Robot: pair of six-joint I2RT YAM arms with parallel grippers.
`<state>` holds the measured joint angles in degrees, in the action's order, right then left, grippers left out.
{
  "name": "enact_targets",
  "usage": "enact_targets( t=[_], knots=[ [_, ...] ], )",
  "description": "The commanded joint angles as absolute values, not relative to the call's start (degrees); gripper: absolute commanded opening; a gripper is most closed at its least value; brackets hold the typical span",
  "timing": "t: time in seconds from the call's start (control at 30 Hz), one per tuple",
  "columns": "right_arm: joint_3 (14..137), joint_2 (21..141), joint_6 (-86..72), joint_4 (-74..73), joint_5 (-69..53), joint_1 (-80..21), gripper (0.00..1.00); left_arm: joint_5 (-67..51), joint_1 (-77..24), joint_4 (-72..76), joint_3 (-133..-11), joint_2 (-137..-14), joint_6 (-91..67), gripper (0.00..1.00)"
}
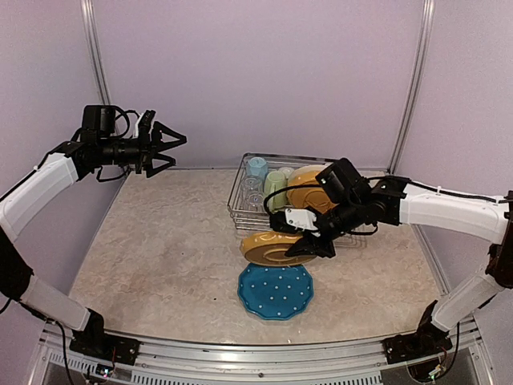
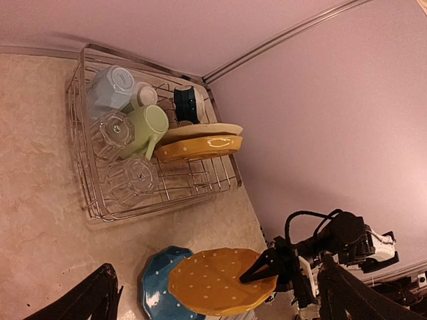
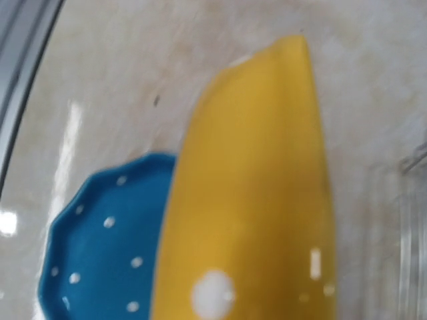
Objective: Unload the mixed dishes from the dish rack
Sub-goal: Place the plate with another plate.
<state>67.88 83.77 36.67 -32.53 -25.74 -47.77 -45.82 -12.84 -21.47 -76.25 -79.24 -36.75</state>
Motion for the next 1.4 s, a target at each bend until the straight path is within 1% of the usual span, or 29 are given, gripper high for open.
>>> enact_targets(
  t=[0.0,0.13,0.23,0.47,0.6,0.67,0.8,0.97,1.13,1.37],
  knots=[
    [64.05,82.78,33.20,-23.03,-12.89,-53.32,0.00,-45.17,-13.12,-22.15,-76.90,-79.39,-35.60,0.99],
    [59.68,82.91,31.65,-17.60,-6.50,-57.10,0.00,-44.86,-13.20,-21.99,-76.65,-79.37,-35.52,0.99],
    [57.06,82.80,31.44,-13.72,-3.93,-58.80,0.00,-44.65,-13.27,-22.05,-76.64,-79.53,-35.42,0.99],
    [54.93,84.61,32.49,-11.28,2.21,-61.61,0.00,-43.88,-13.41,-22.28,-76.56,-79.64,-35.00,0.99],
    [53.61,84.81,32.36,-11.22,2.93,-62.21,0.00,-43.48,-13.43,-22.55,-76.64,-79.63,-34.72,0.99],
    [53.32,85.20,32.30,-12.13,2.62,-62.80,0.04,-43.47,-13.46,-22.56,-76.60,-79.69,-34.73,0.99],
    [52.73,86.28,31.80,-13.93,0.56,-64.03,0.19,-43.69,-13.51,-22.58,-76.72,-79.76,-34.80,0.99],
    [52.86,88.47,30.76,-15.94,0.09,-65.26,0.32,-43.75,-13.49,-22.59,-76.73,-79.77,-34.80,0.99],
    [53.04,90.70,29.98,-16.71,-1.49,-66.25,0.39,-43.74,-13.51,-22.59,-76.73,-79.80,-34.80,0.99],
    [52.63,92.57,30.18,-17.17,-2.41,-66.72,0.53,-44.03,-13.54,-22.53,-76.73,-79.96,-34.98,0.99]
  ],
)
